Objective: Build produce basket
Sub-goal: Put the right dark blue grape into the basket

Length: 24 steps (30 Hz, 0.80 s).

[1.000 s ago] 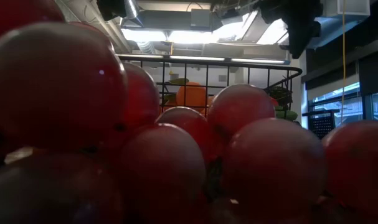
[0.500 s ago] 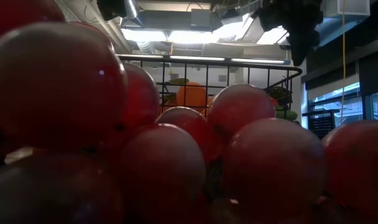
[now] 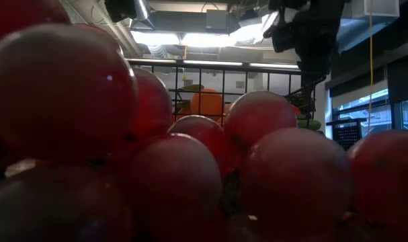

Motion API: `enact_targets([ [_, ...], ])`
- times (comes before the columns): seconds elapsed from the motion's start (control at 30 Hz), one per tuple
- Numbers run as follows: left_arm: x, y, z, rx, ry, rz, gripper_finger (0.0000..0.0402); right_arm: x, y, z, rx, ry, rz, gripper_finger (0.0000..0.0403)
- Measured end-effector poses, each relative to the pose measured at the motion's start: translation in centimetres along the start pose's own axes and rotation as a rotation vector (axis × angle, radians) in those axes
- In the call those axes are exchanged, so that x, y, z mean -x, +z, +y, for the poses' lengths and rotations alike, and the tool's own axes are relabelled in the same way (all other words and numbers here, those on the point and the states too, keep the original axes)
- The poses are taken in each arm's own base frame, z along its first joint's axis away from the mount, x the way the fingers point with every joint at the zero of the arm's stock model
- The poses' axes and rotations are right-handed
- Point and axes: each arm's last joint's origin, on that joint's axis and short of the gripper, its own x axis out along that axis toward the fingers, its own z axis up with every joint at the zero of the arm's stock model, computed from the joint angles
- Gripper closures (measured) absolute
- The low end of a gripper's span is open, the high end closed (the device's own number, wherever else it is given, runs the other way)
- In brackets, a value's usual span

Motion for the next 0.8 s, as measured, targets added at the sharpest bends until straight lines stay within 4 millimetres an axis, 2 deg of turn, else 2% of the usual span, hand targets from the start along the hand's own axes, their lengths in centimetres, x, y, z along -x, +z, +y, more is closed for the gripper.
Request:
enact_targets([
  [0.1, 0.0, 0.0, 0.0, 0.003, 0.0, 0.0, 0.0194, -0.7, -0.3, -0.6, -0.014, -0.05, 0.0, 0.0298],
  [0.3, 0.0, 0.0, 0.0, 0.005, 0.0, 0.0, 0.0194, -1.8, -0.3, -0.7, -0.011, 0.015, -0.025, 0.0298],
  [0.63, 0.0, 0.0, 0.0, -0.001, 0.0, 0.0, 0.0194, -2.6, -0.5, -0.7, 0.16, 0.029, -0.035, 0.0298],
  [0.8, 0.0, 0.0, 0.0, -0.001, 0.0, 0.0, 0.0194, -2.5, -1.0, -0.9, 0.128, 0.02, 0.014, 0.0298],
])
